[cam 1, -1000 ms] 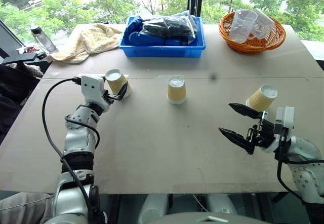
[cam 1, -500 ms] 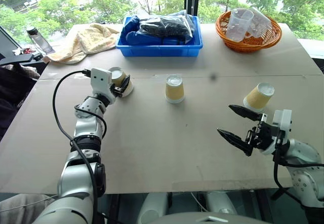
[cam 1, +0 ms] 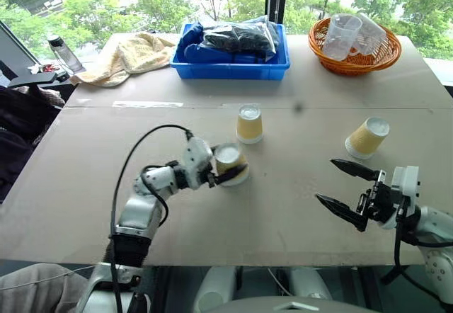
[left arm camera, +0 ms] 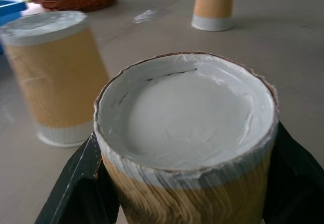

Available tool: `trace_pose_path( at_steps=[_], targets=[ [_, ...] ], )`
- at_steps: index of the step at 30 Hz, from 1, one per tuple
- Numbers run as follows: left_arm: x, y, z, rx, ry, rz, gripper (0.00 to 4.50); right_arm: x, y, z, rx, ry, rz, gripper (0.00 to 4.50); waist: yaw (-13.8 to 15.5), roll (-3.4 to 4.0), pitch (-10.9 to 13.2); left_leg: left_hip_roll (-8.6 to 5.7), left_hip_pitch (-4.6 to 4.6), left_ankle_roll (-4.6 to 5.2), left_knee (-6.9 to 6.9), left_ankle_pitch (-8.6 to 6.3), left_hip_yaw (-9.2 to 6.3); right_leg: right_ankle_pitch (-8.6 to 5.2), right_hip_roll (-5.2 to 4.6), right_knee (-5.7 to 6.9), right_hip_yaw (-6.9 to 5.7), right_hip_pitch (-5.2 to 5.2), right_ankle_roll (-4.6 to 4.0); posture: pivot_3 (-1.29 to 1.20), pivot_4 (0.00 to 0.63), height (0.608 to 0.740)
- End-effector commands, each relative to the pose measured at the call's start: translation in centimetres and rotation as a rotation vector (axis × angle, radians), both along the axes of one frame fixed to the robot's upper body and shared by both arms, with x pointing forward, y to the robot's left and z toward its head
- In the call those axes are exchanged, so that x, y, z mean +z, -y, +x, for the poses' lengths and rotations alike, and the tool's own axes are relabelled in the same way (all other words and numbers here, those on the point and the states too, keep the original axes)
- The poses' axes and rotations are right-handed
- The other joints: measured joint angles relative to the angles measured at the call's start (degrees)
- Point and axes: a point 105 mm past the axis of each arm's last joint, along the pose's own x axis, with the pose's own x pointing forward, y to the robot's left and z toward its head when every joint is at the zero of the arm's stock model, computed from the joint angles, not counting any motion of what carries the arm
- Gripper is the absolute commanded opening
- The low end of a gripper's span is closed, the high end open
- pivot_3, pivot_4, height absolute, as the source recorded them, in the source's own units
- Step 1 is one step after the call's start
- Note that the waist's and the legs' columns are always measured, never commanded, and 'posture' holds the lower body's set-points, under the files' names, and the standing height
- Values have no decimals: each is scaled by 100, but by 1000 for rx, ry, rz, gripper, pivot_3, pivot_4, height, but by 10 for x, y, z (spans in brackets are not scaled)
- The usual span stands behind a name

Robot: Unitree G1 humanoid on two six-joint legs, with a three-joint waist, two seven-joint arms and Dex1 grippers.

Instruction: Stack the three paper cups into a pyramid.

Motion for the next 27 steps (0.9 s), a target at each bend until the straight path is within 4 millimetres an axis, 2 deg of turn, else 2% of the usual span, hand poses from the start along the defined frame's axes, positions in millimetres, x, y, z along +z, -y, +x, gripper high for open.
trace_pose_path(
  at_steps=[1,3,8,9,11,15,20,24,27],
  targets=[
    [-2,9,-12,-67,16,40,2851,5,4,-1,-16,38,10,4500,-34,2,0,0,2,0,0,0,1,0,2,7,2,-3,0,0,150,740],
    [-11,10,-17,-95,10,75,2851,5,3,0,-16,38,12,4500,-77,6,-2,2,8,-1,-2,1,4,-1,5,19,7,-3,-1,0,150,740],
    [-19,2,-19,-98,-35,75,2851,5,4,2,-21,38,16,4500,-125,12,-6,2,12,-1,3,1,11,-1,5,23,12,-1,-1,0,150,740],
    [-19,0,-19,-96,-33,79,3622,5,4,2,-21,38,17,4500,-127,13,-6,2,12,-1,4,1,11,-1,5,23,12,-1,-1,0,150,740],
    [-19,-1,-19,-92,-18,79,4411,6,3,3,-21,39,18,4500,-138,13,-5,2,13,-1,3,1,12,-1,5,25,13,-2,-1,0,150,740],
    [8,-12,-19,-47,79,39,4462,7,1,8,-16,36,19,4500,-131,11,-3,3,11,-1,4,1,11,-1,6,27,12,-3,-1,0,150,740],
    [44,-35,-37,2,74,-3,4462,2,-5,24,-14,34,-20,4500,-157,14,-1,6,11,-1,4,1,12,-1,6,28,18,-5,-1,0,150,740],
    [73,-72,-42,132,46,-26,4462,-2,-26,58,-29,38,-46,4500,-184,16,5,9,15,-1,3,1,14,-2,5,30,19,-7,-2,0,150,740],
    [78,-107,-42,262,20,17,4462,-1,-48,83,-7,47,-82,4500,-206,23,12,11,19,-4,0,2,20,-1,8,35,24,-12,-5,0,150,740]
  ],
)
